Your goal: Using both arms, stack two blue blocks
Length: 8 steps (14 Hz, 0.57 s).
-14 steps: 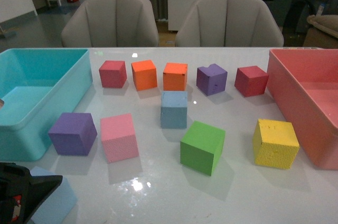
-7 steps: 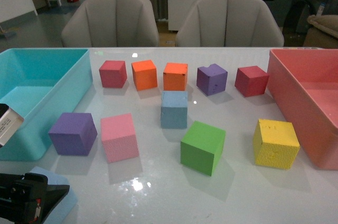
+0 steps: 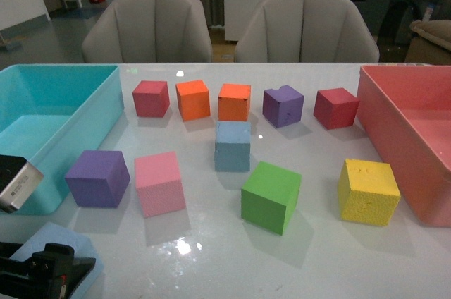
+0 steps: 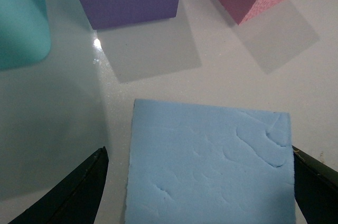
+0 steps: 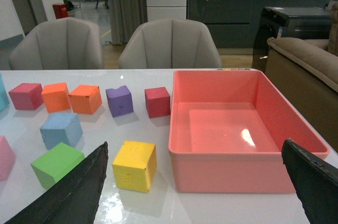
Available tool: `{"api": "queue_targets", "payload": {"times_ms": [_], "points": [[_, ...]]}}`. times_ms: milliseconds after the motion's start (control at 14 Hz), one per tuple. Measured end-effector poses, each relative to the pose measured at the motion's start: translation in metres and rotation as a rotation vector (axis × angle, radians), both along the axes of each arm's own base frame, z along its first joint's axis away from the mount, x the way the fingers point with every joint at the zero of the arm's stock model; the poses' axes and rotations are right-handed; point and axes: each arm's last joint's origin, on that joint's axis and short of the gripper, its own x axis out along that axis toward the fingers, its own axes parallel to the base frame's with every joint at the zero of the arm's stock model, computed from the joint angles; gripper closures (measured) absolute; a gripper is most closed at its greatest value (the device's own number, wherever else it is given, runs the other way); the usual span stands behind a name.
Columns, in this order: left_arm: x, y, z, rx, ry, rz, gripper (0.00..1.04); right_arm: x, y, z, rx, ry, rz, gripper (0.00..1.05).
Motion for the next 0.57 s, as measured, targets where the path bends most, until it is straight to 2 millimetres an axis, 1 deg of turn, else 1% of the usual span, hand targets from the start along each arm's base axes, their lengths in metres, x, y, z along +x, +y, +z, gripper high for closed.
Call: {"api": "queue_targets", "payload": {"times_ms": [143, 286, 357, 429, 571], "points": [[0.0, -0.004, -0.007, 0.036, -0.004, -0.02, 0.07, 0.0, 0.0, 0.0, 0.0, 0.0, 0.0, 0.06], [-0.002, -0.006, -0.009, 0.062, -0.002, -0.036, 0.27, 0.0, 0.0, 0.0, 0.0, 0.0, 0.0, 0.06], [-0.005, -0.007, -0.004, 0.07, -0.002, -0.04, 0.41, 0.0, 0.0, 0.0, 0.0, 0.0, 0.0, 0.06], [-0.007, -0.009, 0.005, 0.071, -0.02, -0.046, 0.47, 0.0, 0.0, 0.0, 0.0, 0.0, 0.0, 0.06], [-0.009, -0.017, 0.036, 0.064, -0.101, -0.078, 0.51, 0.0, 0.0, 0.0, 0.0, 0.0, 0.0, 0.06]]}}
